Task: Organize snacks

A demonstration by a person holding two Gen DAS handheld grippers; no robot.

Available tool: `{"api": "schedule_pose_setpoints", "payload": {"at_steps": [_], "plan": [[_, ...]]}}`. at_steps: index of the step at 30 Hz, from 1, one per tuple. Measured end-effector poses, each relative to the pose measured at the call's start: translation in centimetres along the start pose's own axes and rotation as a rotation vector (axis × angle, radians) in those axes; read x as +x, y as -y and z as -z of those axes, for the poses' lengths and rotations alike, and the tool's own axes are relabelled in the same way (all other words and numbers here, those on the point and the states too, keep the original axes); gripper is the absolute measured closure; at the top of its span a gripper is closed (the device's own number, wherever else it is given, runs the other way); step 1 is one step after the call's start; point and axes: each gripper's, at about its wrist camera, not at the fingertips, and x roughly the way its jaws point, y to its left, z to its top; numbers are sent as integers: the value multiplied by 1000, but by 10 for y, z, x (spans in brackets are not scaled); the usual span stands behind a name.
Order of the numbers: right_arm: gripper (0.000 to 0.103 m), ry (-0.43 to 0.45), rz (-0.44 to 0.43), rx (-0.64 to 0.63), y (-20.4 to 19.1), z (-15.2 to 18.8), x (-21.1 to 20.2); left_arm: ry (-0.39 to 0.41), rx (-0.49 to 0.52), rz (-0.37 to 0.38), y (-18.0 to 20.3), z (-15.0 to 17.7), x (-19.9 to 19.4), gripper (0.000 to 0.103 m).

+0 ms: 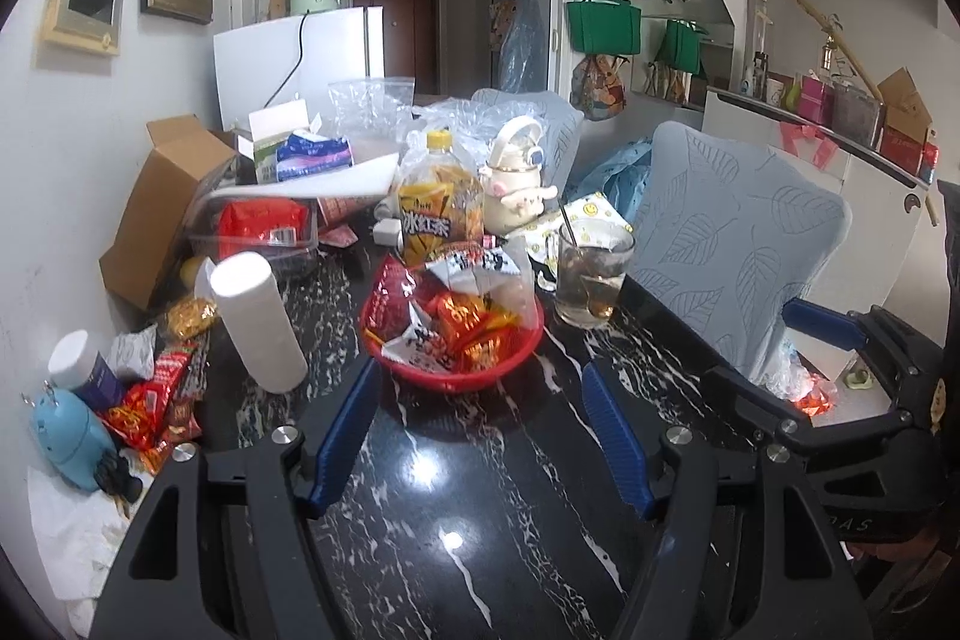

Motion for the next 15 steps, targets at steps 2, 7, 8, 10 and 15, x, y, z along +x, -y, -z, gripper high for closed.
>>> {"api": "schedule_pose_setpoints", "payload": {"at_steps": [2,7,8,10,15], "plan": [[9,-12,-4,2,1,5,2,-12,-7,5,1,2,3,35],[9,-23,-5,13,5,9,2,-30,-15,13,3,6,6,35],[9,-23,-4,15,6,9,2,-31,-16,13,3,6,6,35],[9,-24,-5,15,6,9,2,-38,-20,12,3,7,7,35],[9,-27,-14,17,6,8,4,-41,-29,6,1,7,7,35]]}}
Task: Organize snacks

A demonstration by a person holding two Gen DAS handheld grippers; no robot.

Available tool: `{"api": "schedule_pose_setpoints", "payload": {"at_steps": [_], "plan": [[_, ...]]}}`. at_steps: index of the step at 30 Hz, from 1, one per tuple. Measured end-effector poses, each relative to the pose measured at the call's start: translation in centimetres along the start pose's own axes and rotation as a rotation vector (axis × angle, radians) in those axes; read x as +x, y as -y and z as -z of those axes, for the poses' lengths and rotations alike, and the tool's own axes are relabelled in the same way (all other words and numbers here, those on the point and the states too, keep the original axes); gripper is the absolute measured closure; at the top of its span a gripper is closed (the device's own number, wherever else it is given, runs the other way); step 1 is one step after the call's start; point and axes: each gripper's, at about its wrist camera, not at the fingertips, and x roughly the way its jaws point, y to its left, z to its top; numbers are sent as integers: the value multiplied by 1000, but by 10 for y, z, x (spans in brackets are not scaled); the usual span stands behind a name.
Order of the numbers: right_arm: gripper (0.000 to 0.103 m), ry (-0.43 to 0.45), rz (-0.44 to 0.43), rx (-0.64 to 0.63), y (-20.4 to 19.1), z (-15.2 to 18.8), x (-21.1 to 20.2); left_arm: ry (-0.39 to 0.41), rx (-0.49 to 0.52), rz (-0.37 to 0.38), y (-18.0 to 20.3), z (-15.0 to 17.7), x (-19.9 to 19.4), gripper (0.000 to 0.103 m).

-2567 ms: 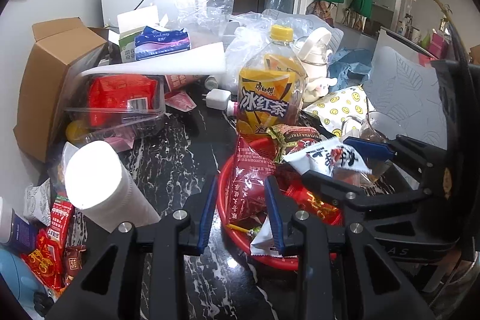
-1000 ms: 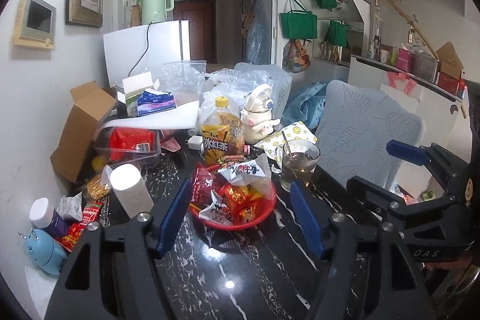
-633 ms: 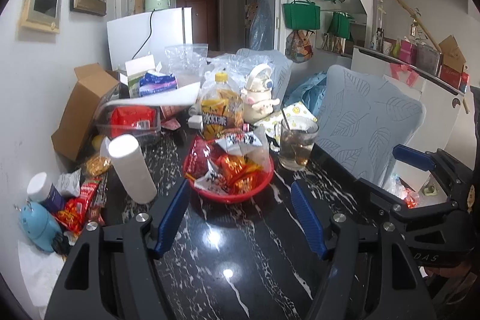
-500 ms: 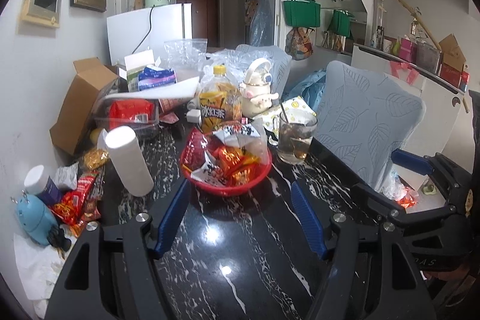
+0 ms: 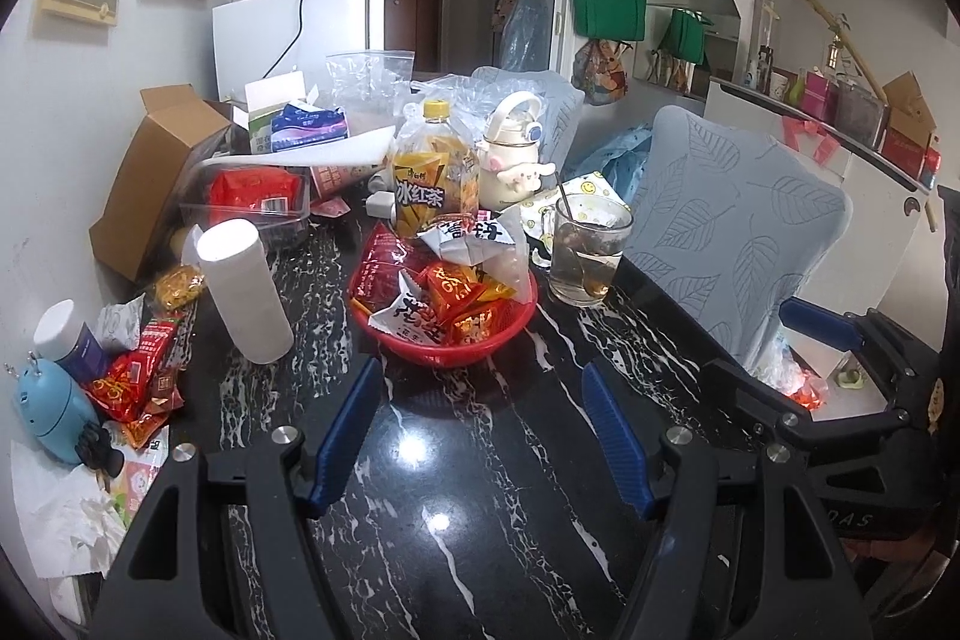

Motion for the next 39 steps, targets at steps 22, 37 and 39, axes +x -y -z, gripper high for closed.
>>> {"api": "schedule_pose_setpoints", "payload": {"at_steps": [22,37,39], "plan": [[9,17,-39,-20,-11,-8,-4,30,-9,-53,-9,-6,-10,35],[9,24,-12,-3,-9,-8,-9,46,0,-65,-7,-5,-14,35],[9,22,-14,-1,-9,-8,-9,42,-6,-60,-8,-5,-14,35]]}}
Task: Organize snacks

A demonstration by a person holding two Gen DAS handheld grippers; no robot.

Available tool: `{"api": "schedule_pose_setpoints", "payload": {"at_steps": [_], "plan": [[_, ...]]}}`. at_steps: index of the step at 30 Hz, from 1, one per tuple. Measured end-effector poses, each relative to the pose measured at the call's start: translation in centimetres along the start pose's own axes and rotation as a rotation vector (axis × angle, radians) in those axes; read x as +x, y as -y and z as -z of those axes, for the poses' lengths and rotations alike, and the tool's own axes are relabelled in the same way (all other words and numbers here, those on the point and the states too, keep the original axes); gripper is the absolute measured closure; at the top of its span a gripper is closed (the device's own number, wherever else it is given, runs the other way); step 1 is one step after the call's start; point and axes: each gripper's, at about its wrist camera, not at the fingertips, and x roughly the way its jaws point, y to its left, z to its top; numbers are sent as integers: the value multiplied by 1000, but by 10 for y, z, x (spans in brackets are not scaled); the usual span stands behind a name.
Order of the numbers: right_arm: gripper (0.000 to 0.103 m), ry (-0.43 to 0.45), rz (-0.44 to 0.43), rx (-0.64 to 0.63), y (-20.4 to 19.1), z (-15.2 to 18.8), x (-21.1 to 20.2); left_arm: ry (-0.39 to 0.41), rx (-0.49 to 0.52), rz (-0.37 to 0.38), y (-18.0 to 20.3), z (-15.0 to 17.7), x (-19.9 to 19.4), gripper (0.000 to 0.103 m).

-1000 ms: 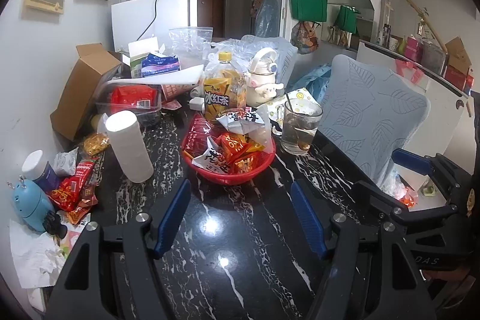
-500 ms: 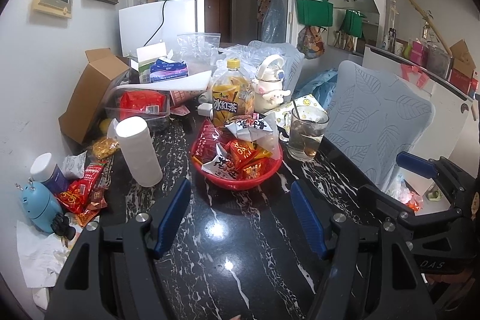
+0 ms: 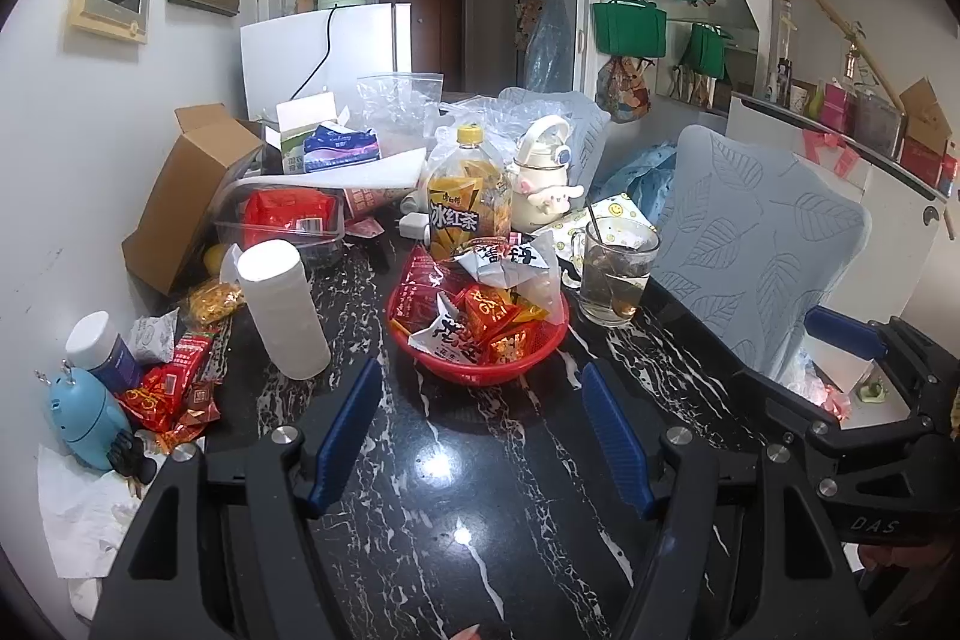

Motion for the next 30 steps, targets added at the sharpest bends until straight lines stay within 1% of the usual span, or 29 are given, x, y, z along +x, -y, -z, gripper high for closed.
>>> {"api": "schedule_pose_setpoints", "payload": {"at_steps": [5,9,16,30], "plan": [[9,-8,15,12,0,2,-1,-20,-6,11,-3,2,2,35],[9,-11,18,20,0,3,-2,-21,-3,14,-4,3,1,35],[9,-16,55,32,0,3,-5,-26,12,19,-4,6,1,35],[9,-23,52,31,0,7,-5,-24,36,3,2,7,-2,35]]}}
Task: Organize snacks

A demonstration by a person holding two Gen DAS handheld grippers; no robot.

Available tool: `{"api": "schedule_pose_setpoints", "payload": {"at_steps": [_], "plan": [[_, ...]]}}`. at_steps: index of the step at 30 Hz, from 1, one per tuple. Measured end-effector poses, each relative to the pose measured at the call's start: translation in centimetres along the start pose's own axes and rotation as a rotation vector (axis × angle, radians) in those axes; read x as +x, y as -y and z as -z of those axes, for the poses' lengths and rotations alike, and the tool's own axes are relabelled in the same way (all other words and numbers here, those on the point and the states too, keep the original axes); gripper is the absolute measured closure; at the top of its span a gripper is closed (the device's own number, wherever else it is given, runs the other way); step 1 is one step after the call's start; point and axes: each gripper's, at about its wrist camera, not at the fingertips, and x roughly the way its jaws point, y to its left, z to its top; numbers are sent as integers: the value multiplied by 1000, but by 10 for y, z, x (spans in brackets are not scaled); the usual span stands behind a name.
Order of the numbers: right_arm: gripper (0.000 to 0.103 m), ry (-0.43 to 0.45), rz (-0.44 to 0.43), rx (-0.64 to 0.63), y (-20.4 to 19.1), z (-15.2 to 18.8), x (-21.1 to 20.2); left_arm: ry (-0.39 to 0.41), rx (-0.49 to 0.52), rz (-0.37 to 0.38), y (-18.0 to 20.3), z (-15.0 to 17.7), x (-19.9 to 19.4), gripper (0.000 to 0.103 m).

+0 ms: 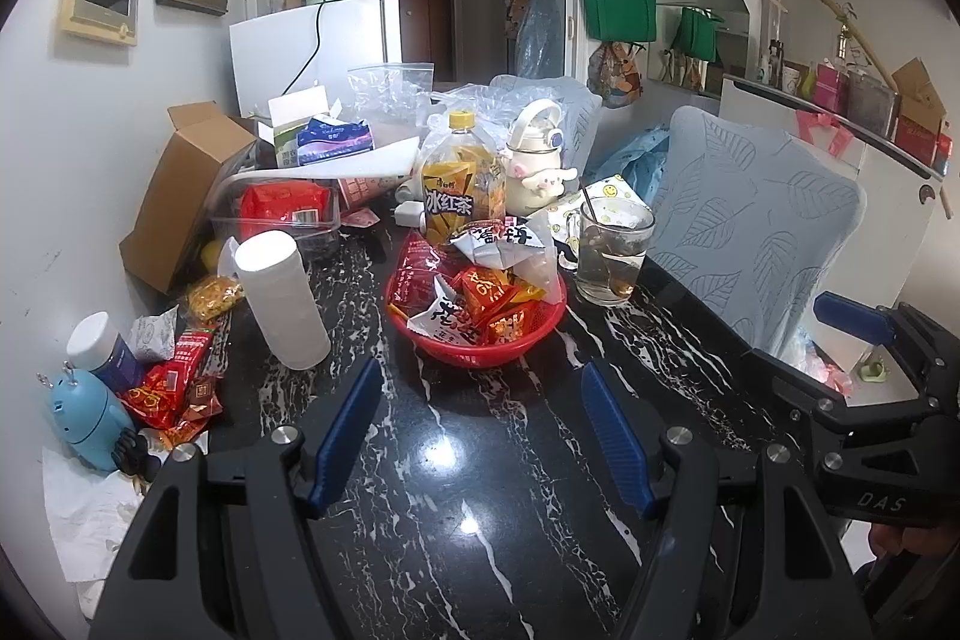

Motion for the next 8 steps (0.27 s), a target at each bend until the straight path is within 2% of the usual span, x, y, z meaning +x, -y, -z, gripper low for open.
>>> {"api": "schedule_pose_setpoints", "payload": {"at_steps": [8], "plan": [[9,-20,-5,7,4,2,7,-19,4,9,1,2,8,35]]}}
